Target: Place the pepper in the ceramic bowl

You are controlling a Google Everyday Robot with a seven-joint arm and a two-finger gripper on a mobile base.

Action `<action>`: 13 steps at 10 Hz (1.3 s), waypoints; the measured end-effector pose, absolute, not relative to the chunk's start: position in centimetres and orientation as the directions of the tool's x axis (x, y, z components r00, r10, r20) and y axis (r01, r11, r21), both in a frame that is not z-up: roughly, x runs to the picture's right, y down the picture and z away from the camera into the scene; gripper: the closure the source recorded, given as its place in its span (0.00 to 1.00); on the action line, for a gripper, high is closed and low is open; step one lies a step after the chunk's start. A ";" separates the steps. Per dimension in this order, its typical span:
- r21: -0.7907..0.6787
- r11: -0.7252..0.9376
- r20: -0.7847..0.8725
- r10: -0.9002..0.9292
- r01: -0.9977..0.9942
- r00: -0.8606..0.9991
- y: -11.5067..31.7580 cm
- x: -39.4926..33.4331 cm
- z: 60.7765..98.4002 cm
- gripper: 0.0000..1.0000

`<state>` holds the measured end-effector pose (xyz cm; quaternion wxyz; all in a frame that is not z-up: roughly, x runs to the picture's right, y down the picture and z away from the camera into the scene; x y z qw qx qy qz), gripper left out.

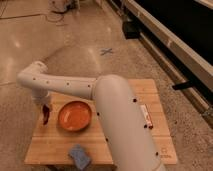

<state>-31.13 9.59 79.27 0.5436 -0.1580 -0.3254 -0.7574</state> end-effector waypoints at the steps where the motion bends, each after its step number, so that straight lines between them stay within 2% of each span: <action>1: 0.301 -0.184 0.598 -0.728 0.936 -0.336 8.9 -29.5 79.8 1.00; 3: 0.260 -0.160 0.617 -0.731 0.952 -0.291 8.5 -26.5 80.7 0.95; 4: 0.224 -0.141 0.637 -0.728 0.964 -0.255 8.7 -24.4 81.3 0.82; 10: 0.115 -0.085 0.676 -0.723 0.990 -0.141 9.7 -18.3 82.7 0.24; 11: 0.106 -0.079 0.676 -0.725 0.991 -0.131 9.6 -17.8 82.7 0.20; 13: 0.097 -0.070 0.674 -0.729 0.993 -0.117 9.2 -16.9 82.5 0.20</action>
